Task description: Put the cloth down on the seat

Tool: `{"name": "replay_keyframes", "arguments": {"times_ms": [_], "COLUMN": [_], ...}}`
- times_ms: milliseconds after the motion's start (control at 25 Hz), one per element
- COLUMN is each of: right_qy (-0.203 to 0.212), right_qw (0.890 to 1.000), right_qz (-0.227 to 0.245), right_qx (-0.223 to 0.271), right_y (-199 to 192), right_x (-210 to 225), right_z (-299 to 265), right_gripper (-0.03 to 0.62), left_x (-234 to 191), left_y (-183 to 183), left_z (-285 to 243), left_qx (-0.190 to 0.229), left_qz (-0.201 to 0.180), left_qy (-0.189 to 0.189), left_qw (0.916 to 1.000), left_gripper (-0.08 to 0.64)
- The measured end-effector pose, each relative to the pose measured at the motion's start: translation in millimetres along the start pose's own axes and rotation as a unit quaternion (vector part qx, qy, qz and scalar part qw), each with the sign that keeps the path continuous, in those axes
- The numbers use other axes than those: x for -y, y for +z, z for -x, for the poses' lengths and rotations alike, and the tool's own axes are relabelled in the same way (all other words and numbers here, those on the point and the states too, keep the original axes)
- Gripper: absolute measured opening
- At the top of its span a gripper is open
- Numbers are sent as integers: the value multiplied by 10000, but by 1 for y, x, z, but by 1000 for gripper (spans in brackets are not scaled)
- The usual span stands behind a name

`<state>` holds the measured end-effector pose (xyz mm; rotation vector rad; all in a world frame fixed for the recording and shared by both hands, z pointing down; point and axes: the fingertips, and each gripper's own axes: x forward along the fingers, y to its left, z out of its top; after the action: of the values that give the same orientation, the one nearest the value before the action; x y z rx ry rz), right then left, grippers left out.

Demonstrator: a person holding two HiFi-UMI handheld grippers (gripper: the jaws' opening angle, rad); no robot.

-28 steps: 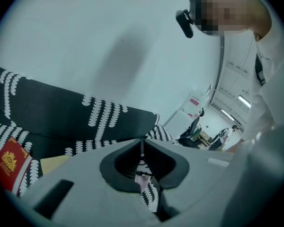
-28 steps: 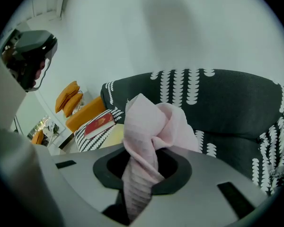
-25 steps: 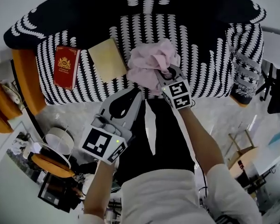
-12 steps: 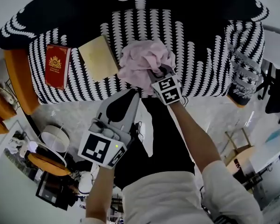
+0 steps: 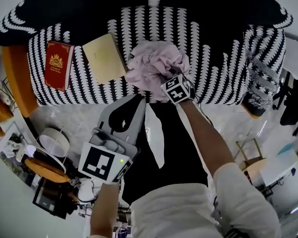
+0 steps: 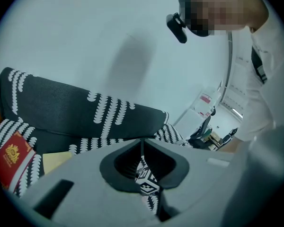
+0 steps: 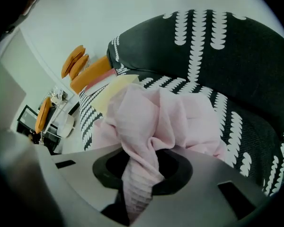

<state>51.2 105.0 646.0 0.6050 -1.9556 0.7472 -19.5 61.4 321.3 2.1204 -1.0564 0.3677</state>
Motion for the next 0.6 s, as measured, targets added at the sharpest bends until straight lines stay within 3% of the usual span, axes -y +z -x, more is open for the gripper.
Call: {"name": "replay_keyframes", "arguments": {"times_ms": [320,600], "right_qy": [166,36], "right_qw": [9990,9987], "right_qz": [-79,174], "right_qx": [-418,-487], "right_y": [-4,-7], "right_x": [-3,6], "right_z": [-20,-26], "right_gripper": [95,95], "left_x": [-8,-5], "left_y": [-14,-18], "left_z": [4,-1], "left_qx": [6,-1], "left_qz": [132,124], "left_qy": [50,92], "left_qw": [9999,9999], "left_gripper": [29,29]}}
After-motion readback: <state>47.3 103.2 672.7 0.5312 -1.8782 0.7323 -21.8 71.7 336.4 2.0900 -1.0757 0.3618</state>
